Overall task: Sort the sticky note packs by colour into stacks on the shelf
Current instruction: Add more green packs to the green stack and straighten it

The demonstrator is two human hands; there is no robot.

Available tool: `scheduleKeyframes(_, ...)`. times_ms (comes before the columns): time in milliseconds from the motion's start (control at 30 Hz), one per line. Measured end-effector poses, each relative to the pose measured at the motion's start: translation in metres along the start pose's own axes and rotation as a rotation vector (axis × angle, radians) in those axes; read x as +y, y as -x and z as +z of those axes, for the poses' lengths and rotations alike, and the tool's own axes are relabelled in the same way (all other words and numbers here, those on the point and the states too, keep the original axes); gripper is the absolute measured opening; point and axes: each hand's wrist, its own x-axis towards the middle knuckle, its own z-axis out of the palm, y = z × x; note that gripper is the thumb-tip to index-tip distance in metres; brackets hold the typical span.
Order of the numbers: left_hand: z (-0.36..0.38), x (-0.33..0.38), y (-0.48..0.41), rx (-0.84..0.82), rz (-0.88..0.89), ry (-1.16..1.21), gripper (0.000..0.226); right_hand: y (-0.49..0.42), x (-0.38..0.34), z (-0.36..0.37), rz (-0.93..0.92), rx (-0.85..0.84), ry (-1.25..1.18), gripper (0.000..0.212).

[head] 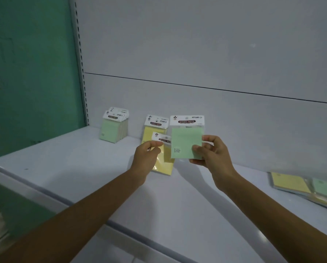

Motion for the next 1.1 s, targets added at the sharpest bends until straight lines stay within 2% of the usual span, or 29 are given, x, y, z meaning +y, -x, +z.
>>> scheduleKeyframes(100,-0.018,-0.005,-0.030,-0.022,0.047,-0.088,0.033,-0.012,0.002,0.019,-0.006,0.026,0.008,0.020)
scheduleKeyframes(233,-0.040,-0.011,-0.072,-0.112,0.170,-0.222,0.028,-0.026,0.012,0.042,-0.036,0.062,0.055,0.022)
scheduleKeyframes(467,-0.054,-0.028,-0.124,-0.176,0.331,-0.253,0.025,-0.042,0.033,0.068,-0.011,0.216,0.088,0.022)
scheduleKeyframes(600,-0.060,-0.037,-0.145,-0.149,0.338,-0.249,0.032,-0.047,0.045,0.083,0.005,0.277,0.109,0.022)
scheduleKeyframes(700,-0.061,-0.045,-0.155,-0.157,0.285,-0.196,0.018,-0.045,0.055,0.091,0.016,0.334,0.142,0.023)
scheduleKeyframes(733,-0.061,-0.048,-0.155,-0.168,0.259,-0.189,0.022,-0.045,0.057,0.093,0.024,0.358,0.143,0.023)
scheduleKeyframes(833,-0.058,-0.059,-0.153,-0.270,0.185,-0.284,0.073,-0.045,0.064,0.097,0.064,0.426,0.108,0.020)
scheduleKeyframes(900,-0.055,-0.062,-0.153,-0.328,0.175,-0.317,0.087,-0.045,0.067,0.099,0.083,0.445,0.109,0.019)
scheduleKeyframes(1100,-0.056,-0.063,-0.159,-0.295,0.245,-0.336,0.054,-0.041,0.074,0.111,0.072,0.401,0.147,0.019)
